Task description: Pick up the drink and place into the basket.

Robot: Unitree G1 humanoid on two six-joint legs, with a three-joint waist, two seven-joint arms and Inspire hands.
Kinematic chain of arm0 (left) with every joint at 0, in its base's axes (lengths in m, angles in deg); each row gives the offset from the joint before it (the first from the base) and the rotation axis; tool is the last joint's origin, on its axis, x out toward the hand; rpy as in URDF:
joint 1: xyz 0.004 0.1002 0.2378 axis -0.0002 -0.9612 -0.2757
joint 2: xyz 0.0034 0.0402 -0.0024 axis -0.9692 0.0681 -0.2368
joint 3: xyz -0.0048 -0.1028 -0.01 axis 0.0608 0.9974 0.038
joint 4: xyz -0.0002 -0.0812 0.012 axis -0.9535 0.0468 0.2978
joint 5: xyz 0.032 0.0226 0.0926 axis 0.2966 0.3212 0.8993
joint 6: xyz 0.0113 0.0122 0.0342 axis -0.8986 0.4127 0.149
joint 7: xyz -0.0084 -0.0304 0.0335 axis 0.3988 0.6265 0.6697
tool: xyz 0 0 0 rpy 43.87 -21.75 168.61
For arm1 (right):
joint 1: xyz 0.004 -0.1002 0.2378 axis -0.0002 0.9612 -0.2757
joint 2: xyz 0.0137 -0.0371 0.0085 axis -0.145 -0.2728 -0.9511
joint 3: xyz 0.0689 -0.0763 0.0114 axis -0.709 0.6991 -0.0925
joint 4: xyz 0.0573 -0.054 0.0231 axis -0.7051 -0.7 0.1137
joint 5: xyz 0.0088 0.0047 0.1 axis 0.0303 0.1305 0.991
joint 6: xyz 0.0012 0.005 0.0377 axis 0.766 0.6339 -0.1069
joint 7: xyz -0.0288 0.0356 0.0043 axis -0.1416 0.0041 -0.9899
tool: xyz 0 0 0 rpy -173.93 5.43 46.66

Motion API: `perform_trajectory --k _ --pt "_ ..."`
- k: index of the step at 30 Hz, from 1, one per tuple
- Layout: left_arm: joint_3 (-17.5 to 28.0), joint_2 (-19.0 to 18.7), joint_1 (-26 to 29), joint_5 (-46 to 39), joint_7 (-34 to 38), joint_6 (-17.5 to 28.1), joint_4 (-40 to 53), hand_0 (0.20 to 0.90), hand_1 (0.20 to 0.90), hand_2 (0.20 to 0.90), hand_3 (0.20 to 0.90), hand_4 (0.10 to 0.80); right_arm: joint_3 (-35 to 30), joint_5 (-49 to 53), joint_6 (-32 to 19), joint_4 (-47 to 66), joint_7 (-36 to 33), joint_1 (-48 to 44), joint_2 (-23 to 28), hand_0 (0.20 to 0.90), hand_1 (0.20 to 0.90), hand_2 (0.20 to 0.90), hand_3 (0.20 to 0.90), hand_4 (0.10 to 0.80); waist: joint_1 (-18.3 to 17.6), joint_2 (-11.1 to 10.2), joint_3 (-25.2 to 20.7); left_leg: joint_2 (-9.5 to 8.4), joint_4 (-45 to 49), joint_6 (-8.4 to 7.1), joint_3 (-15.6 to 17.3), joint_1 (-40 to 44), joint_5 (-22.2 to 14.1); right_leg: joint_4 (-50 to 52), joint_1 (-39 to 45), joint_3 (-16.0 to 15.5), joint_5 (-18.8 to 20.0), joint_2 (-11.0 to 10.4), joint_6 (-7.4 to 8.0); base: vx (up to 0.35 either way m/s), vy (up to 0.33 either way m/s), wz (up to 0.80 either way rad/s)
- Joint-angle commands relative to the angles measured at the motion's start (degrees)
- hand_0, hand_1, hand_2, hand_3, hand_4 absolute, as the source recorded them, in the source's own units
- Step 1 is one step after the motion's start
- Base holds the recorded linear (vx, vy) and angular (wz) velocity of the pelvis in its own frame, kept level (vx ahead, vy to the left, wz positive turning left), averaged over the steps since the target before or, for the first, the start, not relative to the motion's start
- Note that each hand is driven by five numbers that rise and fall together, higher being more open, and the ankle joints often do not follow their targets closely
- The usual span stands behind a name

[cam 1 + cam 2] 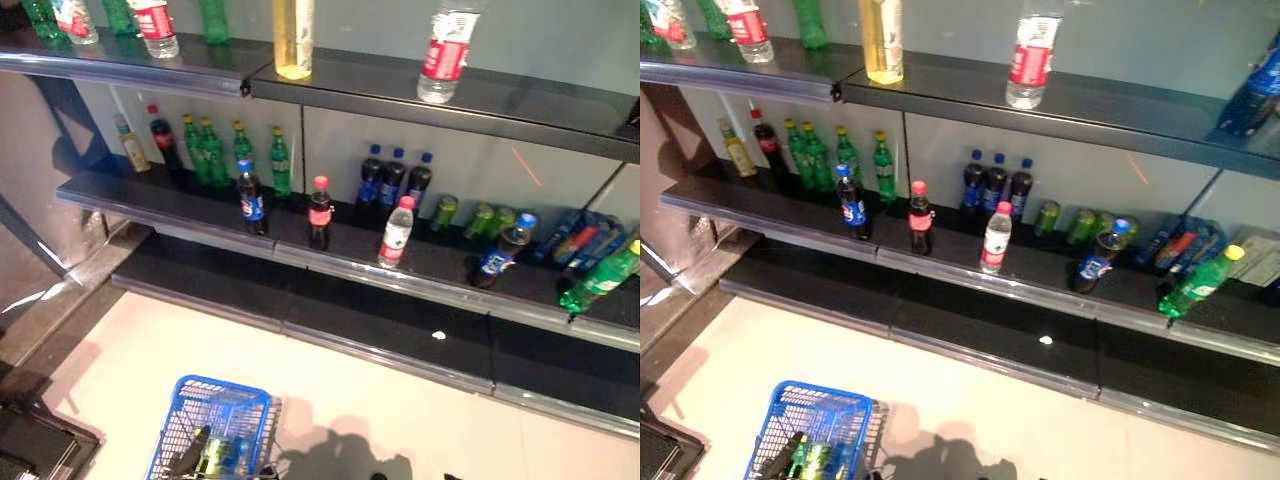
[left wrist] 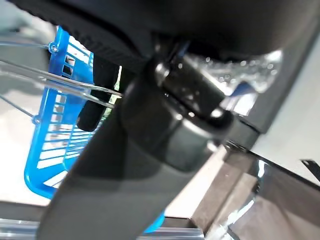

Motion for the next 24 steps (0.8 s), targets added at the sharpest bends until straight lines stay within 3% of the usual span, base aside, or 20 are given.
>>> perform_trajectory --k 1,2,4,5,7,13,15,19,24 --pt "-1.55 -2.09 -2.66 1.17 0.11 2.32 3.31 0.3 0.3 0.3 0.2 0.1 1.36 -0.76 -3.72 3.61 4.04 -5.96 -1.4 0.9 0.9 0.9 0.9 0.8 2.26 -0.07 5.06 1.77 2.49 -0.58 -6.12 -1.48 0.14 2.22 1.75 2.72 -1.2 -2.38 2.85 0.108 0.122 -0.23" --pt "-1.13 -1.79 -3.26 2.07 0.42 2.0 2.4 0.3 0.3 0.3 0.2 0.1 1.16 -0.43 -4.78 4.13 5.03 -5.83 -0.97 0.9 0.9 0.9 0.9 0.8 2.96 0.19 5.28 2.55 -3.43 -1.04 -7.24 -1.75 2.47 1.77 2.37 2.99 -1.48 -2.08 3.21 0.118 0.12 -0.3" --pt "-0.67 -1.87 -3.48 3.61 0.42 1.64 0.95 0.3 0.3 0.3 0.2 0.1 1.05 -0.7 -5.61 4.3 5.68 -5.65 -0.73 0.9 0.9 0.9 0.9 0.8 3.37 0.1 5.44 2.84 -4.18 -1.25 -9.21 -2.47 3.53 1.89 2.78 3.59 -1.96 -2.03 3.24 0.135 0.104 -0.13" --pt "-0.45 -2.19 -3.54 5.12 0.76 1.27 -1.24 0.3 0.3 0.3 0.2 0.1 1.5 -1.8 -5.85 4.87 6.01 -5.91 -0.66 0.9 0.9 0.9 0.9 0.8 3.71 -0.29 5.33 1.8 -4.58 -0.78 -11.37 -2.27 0.87 2.37 3.03 4.46 -2.58 -2.71 3.61 0.162 0.15 -0.09" --pt "-1.52 -2.96 -2.73 6.07 0.78 1.06 -1.76 0.3 0.3 0.3 0.2 0.1 1.61 -2.49 -5.92 6.15 4.8 -5.16 -0.95 0.9 0.9 0.9 0.9 0.8 3.24 -0.39 5.17 1.65 -3.55 -1.02 -9.09 -1.87 -0.5 3.37 3.21 3.21 -2.83 -4.15 4.12 0.155 0.177 -0.35" --pt "-3.65 -4.18 -3.44 6.46 -0.13 1.22 2.08 0.3 0.3 0.3 0.2 0.1 3.49 -5.07 -4.06 15.14 1.19 -2.86 -1.29 0.9 0.9 0.9 0.9 0.8 3.5 -0.49 5.22 0.35 -1.91 -0.24 -8.46 -0.93 -2.59 3.15 4.0 2.2 -1.58 -7.0 6.21 0.11 0.061 -0.11" --pt "-4.36 -4.3 -3.78 6.79 0.24 1.05 3.94 0.3 0.3 0.3 0.2 0.1 4.05 -5.09 -3.07 19.35 0.45 -2.73 -0.63 0.9 0.9 0.9 0.9 0.8 3.59 -0.53 5.26 0.54 -2.03 -0.29 -8.24 -0.6 -2.63 2.52 4.32 1.91 -1.24 -7.24 6.45 0.054 -0.014 0.02" --pt "-6.48 -4.49 -5.74 5.34 1.45 0.08 9.05 0.3 0.3 0.3 0.2 0.1 6.08 -4.25 -0.01 38.31 -1.89 -2.28 4.73 0.9 0.9 0.9 0.9 0.8 3.19 -0.76 5.33 1.39 -2.6 -0.63 -7.96 -0.3 -2.35 0.95 4.94 2.11 -0.79 -6.84 6.3 0.039 -0.058 0.0" --pt "-6.38 -3.84 -7.74 5.84 1.47 -0.3 9.82 0.3 0.3 0.3 0.2 0.1 4.45 -4.57 -2.0 53.6 -2.11 -2.96 10.4 0.9 0.9 0.9 0.9 0.8 2.81 -0.9 4.76 2.48 -3.96 -0.95 -7.74 0.16 -1.49 0.53 5.3 2.14 -1.28 -5.81 5.75 0.024 -0.051 -0.01"
